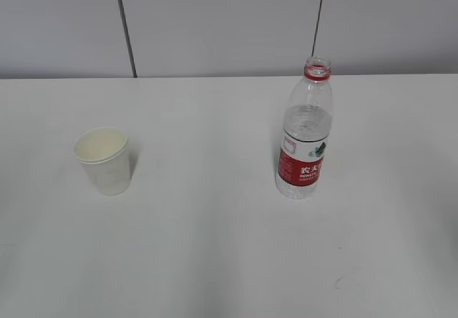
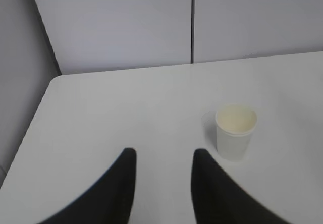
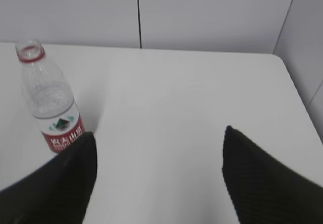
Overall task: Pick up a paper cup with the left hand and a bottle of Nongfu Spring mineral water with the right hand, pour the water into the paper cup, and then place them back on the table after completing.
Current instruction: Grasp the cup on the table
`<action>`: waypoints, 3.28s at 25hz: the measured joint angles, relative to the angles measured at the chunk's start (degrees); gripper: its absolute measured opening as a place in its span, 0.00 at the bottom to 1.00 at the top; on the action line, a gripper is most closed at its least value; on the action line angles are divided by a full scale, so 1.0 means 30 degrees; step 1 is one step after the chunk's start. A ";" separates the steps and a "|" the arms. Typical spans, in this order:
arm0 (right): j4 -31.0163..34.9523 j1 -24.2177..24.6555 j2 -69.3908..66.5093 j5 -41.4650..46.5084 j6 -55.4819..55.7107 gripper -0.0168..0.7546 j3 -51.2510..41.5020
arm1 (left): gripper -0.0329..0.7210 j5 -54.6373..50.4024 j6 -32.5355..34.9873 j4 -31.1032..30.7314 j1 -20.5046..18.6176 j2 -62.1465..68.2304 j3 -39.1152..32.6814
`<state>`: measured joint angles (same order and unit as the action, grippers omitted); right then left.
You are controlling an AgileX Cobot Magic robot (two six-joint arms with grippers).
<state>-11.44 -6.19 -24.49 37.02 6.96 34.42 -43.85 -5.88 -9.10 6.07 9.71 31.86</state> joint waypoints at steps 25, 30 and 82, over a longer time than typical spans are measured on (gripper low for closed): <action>-0.0034 0.0000 -0.5773 -0.7946 0.1061 0.76 0.0000 | 0.36 2.3189 -0.0220 0.2125 0.0000 1.4432 -0.5796; -0.0034 0.0000 -0.6179 -0.7946 0.1217 0.76 0.0000 | 0.36 2.4397 -0.0824 0.2140 0.0000 1.4432 -0.7829; -0.0034 0.0000 -1.1301 -1.7507 0.1858 0.76 -0.0651 | 0.82 3.6466 -0.0925 -0.3403 0.0000 3.0970 -0.7122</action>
<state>-11.55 -6.19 -58.39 -15.50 12.53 32.46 65.55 -8.66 -19.31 6.07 102.62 10.49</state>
